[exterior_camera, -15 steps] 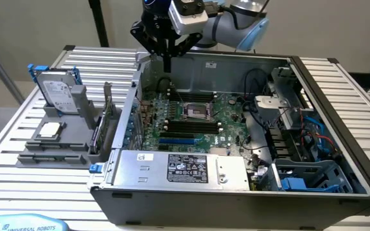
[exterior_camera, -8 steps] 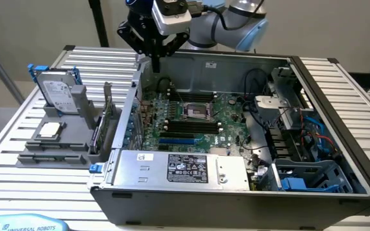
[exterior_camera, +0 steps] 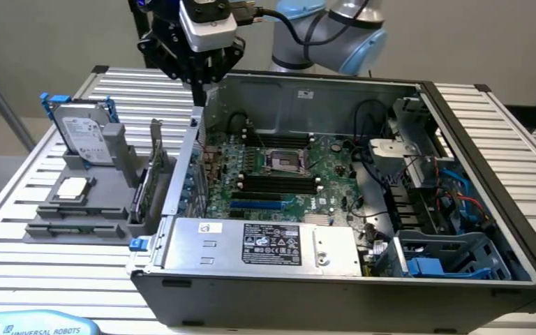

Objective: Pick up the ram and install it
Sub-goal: 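Reach for the ram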

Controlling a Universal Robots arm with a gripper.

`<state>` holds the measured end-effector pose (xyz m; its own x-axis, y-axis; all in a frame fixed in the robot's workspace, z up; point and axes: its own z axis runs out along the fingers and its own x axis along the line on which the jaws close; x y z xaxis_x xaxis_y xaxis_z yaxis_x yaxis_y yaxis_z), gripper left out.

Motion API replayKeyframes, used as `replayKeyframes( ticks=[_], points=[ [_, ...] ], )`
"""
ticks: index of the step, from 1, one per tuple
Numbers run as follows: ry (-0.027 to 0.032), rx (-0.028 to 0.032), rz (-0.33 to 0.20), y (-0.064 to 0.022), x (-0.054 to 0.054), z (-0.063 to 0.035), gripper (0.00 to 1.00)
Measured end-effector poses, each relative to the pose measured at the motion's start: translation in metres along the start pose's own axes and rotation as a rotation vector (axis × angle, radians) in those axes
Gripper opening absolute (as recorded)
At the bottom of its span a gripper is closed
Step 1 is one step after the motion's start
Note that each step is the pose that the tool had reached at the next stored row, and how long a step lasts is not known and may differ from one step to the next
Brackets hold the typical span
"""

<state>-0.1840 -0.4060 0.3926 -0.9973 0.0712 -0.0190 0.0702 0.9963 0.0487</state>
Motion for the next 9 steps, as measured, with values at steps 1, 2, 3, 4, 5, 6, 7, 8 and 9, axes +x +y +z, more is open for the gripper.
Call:
replayKeyframes(
  ticks=[1,2,3,4,5,6,7,8,9],
  points=[
    [0.0,-0.0001,0.0,-0.0011,0.005,-0.0001,0.11],
    [0.0,0.0,0.0,-0.0021,0.009,-0.0003,0.11],
    [0.0,0.0,0.0,-0.003,0.014,-0.0004,0.11],
    [0.0,0.0,0.0,-0.0039,0.018,-0.0005,0.11],
    [0.0,0.0,0.0,-0.0048,0.023,-0.0006,0.11],
    [0.0,0.0,0.0,-0.0055,0.027,-0.0007,0.11],
    [0.0,0.0,0.0,-0.0064,0.032,-0.0008,0.11],
    [0.0,0.0,0.0,-0.0071,0.036,-0.0009,0.11],
    [0.0,0.0,0.0,-0.0078,0.041,-0.001,0.11]
  ],
)
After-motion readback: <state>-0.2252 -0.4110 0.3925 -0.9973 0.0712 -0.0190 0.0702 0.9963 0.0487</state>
